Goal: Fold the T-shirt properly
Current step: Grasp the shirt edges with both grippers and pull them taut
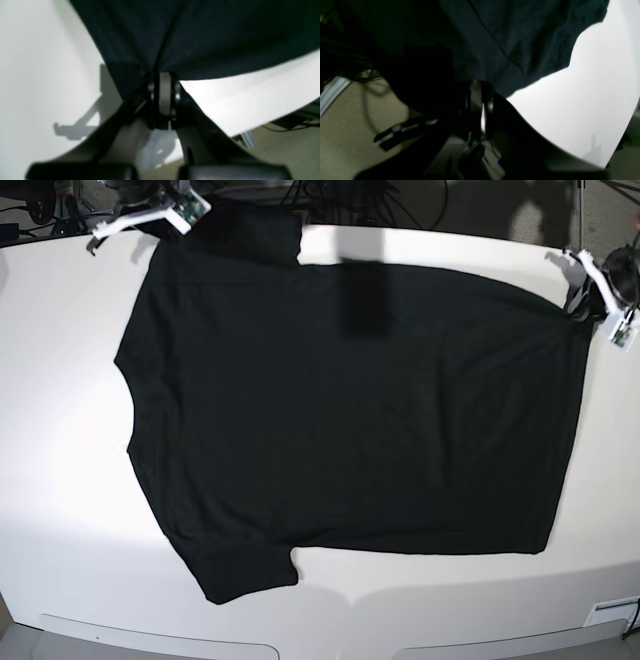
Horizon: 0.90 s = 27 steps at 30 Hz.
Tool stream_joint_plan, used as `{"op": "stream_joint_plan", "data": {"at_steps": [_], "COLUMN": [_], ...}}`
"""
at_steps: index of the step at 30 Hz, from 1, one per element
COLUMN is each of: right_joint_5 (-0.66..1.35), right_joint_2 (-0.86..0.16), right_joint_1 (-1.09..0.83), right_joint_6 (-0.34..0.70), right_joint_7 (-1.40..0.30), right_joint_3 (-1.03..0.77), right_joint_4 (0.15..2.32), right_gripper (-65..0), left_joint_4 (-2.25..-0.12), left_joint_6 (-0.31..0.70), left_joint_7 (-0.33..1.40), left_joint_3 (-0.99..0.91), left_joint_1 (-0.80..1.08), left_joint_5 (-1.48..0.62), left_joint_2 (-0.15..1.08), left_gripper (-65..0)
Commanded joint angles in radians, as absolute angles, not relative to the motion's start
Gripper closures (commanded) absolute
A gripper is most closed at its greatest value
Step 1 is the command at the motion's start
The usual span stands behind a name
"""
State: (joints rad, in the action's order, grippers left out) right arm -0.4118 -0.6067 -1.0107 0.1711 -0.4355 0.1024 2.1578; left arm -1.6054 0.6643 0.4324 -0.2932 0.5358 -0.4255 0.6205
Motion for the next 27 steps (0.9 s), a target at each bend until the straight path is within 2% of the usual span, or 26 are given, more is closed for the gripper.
{"op": "stream_joint_plan", "data": {"at_steps": [1,6,11,14,27], "right_joint_5": [-0.419,-0.419,-0.418,-0.377,-0.251], "right_joint_2": [-0.615,-0.615,-0.615,-0.615,-0.616], "right_joint_1": [-1.041,-1.110,-1.106,-1.057,-0.770], "right_joint_6": [0.141,0.133,0.112,0.114,0.141], "right_joint_7": [-0.426,-0.427,-0.400,-0.377,-0.330], "right_joint_3": [0.090,0.063,-0.001,-0.039,-0.038], "right_joint_4": [2.184,2.209,2.234,2.233,2.147], "right_gripper": [0.0,0.0,0.0,0.0,0.0], "left_joint_4": [-1.634,-1.704,-1.715,-1.715,-1.704], "left_joint_6": [0.668,0.698,0.698,0.698,0.698], "left_joint_7": [0.418,0.418,0.366,0.302,0.298], "left_joint_3": [-0.334,-0.450,-0.490,-0.490,-0.489], "left_joint_1": [0.554,0.632,0.628,0.617,0.385], "left_joint_5": [-0.439,-0.438,-0.434,-0.423,-0.302], "left_joint_2": [0.625,0.556,0.526,0.526,0.406], "left_gripper": [0.0,0.0,0.0,0.0,0.0]}}
